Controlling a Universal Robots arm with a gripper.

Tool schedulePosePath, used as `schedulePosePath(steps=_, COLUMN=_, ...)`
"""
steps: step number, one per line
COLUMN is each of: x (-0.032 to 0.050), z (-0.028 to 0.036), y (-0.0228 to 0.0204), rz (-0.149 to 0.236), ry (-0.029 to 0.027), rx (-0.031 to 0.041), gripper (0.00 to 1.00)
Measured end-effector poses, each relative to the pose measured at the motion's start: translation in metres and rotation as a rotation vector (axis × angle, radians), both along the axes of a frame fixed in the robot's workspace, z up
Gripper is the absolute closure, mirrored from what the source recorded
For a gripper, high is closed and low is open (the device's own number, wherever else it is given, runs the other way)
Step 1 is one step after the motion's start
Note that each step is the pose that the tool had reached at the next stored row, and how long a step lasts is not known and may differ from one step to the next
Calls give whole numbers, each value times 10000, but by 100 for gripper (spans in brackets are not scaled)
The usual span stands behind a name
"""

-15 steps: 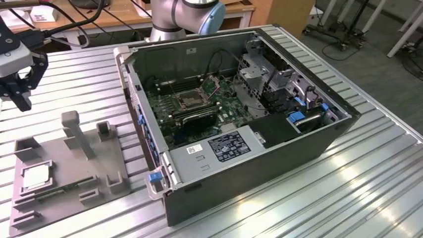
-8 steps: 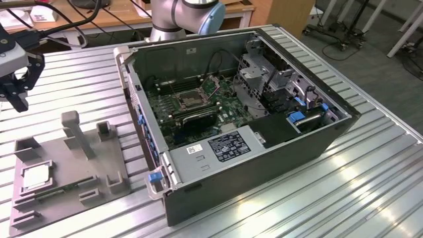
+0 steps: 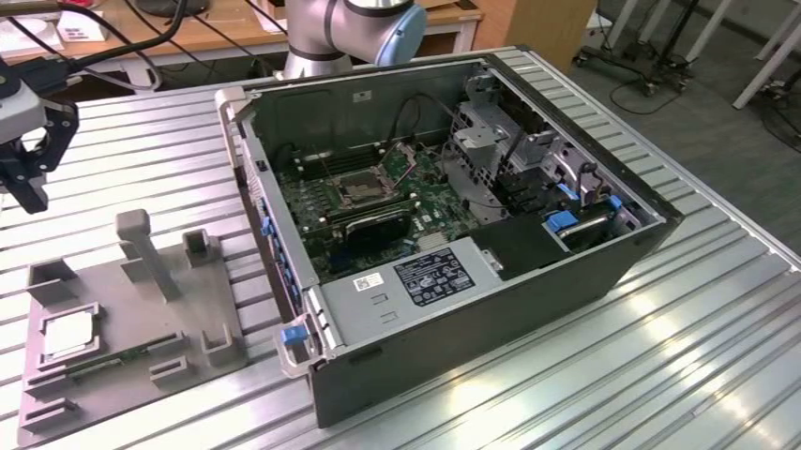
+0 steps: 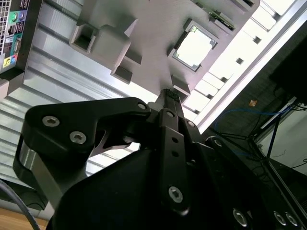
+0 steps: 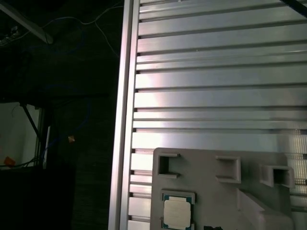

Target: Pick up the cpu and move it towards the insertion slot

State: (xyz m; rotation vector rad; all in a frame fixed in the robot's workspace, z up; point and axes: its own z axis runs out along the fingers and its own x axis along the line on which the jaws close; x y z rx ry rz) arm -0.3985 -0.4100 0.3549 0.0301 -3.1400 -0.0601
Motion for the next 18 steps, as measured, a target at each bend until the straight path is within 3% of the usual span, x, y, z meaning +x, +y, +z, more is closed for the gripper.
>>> schedulePosePath(steps=18, x=-87, z=-1, y=0, rz=-1, ry=1, rx=-1, gripper=90)
